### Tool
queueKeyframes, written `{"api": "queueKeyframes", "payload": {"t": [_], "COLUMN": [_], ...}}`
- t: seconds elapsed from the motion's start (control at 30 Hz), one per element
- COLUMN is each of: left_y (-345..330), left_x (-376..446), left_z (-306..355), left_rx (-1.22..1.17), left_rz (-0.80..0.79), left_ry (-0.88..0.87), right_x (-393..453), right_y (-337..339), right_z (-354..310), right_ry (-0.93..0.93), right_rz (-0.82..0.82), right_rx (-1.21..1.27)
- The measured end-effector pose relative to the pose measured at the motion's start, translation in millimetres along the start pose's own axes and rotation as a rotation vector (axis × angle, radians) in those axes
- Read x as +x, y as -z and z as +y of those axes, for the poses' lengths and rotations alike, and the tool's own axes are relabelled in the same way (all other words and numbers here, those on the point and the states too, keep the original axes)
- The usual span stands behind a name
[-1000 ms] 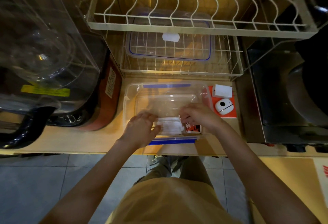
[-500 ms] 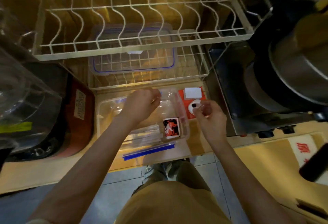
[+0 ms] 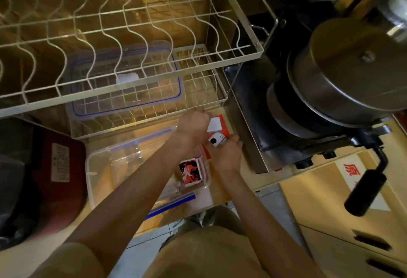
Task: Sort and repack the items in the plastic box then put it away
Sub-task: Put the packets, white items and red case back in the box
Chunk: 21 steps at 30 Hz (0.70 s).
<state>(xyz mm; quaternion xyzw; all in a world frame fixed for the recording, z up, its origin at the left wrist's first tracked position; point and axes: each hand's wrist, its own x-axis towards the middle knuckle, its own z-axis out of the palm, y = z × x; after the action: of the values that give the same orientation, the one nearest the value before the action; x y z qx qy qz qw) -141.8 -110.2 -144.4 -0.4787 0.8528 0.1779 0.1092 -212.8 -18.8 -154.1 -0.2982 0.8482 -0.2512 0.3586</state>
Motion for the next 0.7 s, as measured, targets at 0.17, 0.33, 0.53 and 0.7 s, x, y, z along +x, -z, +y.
{"api": "queueKeyframes", "payload": {"t": [0.17, 0.33, 0.53, 0.7], "left_y": [-9.0, -4.7, 17.2, 36.7], "left_x": [6.1, 2.2, -18.5, -52.8], "left_z": [-2.5, -4.9, -12.8, -32.2], "left_rx": [0.054, -0.034, -0.190, -0.345], "left_rz": [0.018, 0.037, 0.113, 0.183], "left_ry": [-0.012, -0.022, -0.033, -0.049], "right_x": [4.0, 6.4, 5.2, -1.1], "right_y": [-3.8, 2.3, 15.5, 25.7], "right_z": [1.2, 2.1, 4.8, 1.9], "right_ry": [0.018, 0.021, 0.093, 0.190], "right_rz": [0.009, 0.007, -0.003, -0.080], "right_rx": [-0.023, 0.032, 0.077, 0.093]}}
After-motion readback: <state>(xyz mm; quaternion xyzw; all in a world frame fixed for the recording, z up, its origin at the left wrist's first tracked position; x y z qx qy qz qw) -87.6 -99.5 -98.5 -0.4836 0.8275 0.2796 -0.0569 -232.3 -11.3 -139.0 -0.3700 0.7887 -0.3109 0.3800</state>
